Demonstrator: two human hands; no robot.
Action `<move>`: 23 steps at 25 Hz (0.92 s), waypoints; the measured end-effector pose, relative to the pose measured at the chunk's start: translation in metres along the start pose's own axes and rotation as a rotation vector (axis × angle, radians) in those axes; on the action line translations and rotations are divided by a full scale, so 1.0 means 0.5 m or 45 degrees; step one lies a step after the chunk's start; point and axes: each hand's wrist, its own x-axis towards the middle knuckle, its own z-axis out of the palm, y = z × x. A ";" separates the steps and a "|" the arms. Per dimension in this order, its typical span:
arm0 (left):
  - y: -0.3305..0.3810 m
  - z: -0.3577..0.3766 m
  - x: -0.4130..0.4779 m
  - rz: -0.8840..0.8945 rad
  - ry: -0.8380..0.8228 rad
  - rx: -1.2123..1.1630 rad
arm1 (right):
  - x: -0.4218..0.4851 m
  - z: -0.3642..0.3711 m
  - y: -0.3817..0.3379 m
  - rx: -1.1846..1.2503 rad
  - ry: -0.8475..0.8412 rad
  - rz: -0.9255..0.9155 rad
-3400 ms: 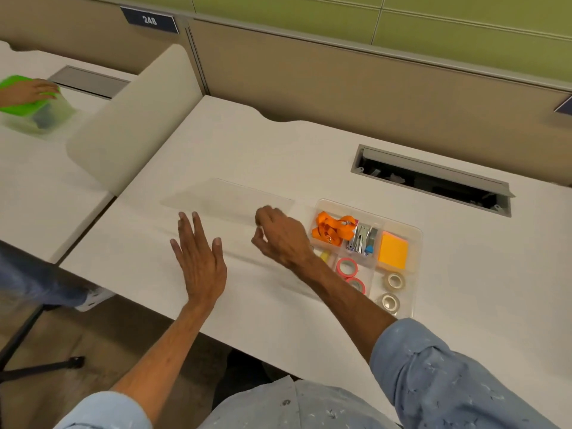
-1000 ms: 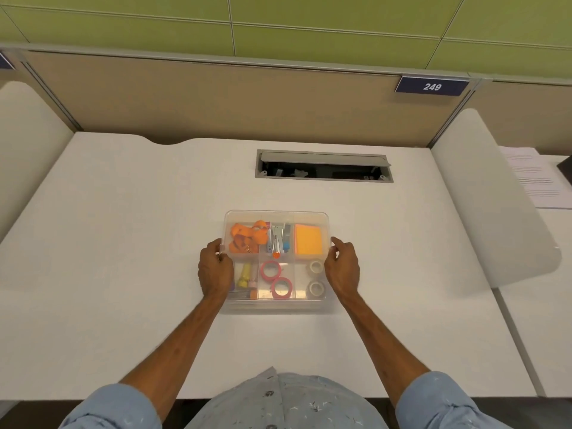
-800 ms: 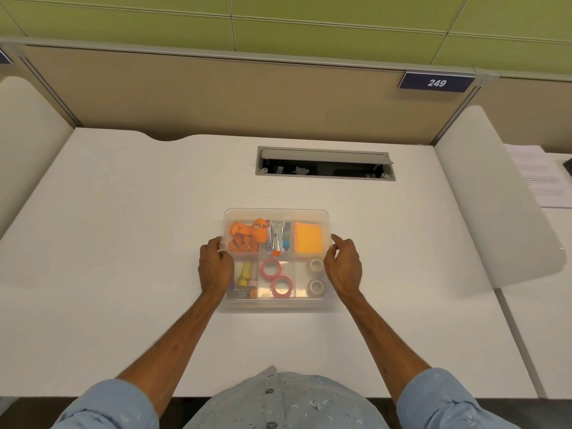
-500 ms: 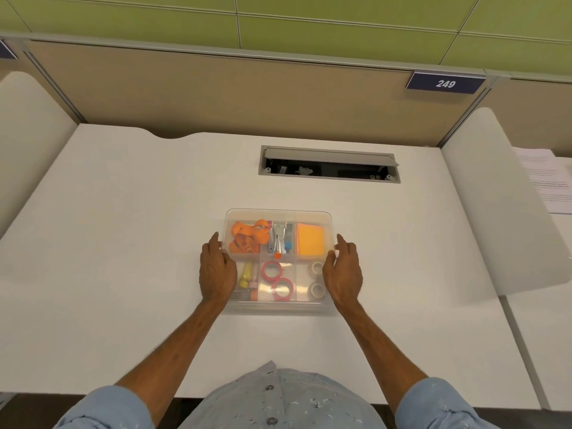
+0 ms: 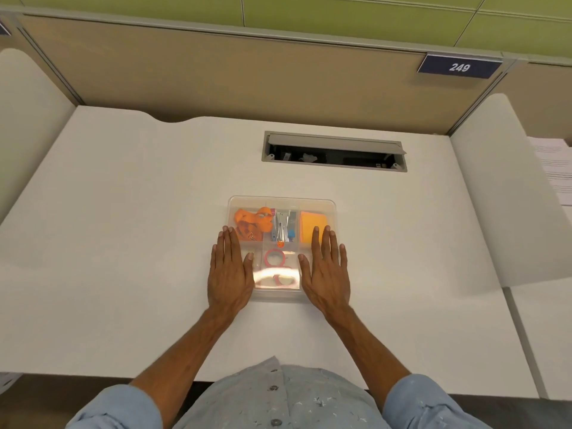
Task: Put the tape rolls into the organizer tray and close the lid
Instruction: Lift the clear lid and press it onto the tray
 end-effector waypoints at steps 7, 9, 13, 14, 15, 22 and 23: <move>-0.005 -0.016 -0.001 0.025 -0.068 -0.050 | 0.002 -0.016 0.004 0.043 -0.097 -0.034; -0.003 -0.023 0.001 0.020 -0.088 -0.059 | 0.003 -0.020 0.004 0.029 -0.133 -0.028; 0.009 -0.044 0.021 0.016 -0.007 -0.061 | 0.024 -0.042 0.002 0.105 -0.083 -0.014; 0.014 -0.049 0.034 0.022 0.009 -0.047 | 0.036 -0.051 -0.001 0.115 -0.059 -0.012; 0.019 -0.055 0.050 0.030 0.014 -0.049 | 0.051 -0.059 -0.004 0.125 -0.046 -0.008; 0.043 -0.084 0.168 0.091 -0.056 0.002 | 0.167 -0.107 -0.021 0.015 -0.142 0.045; 0.045 -0.080 0.174 0.092 -0.089 0.016 | 0.173 -0.109 -0.020 0.012 -0.167 0.057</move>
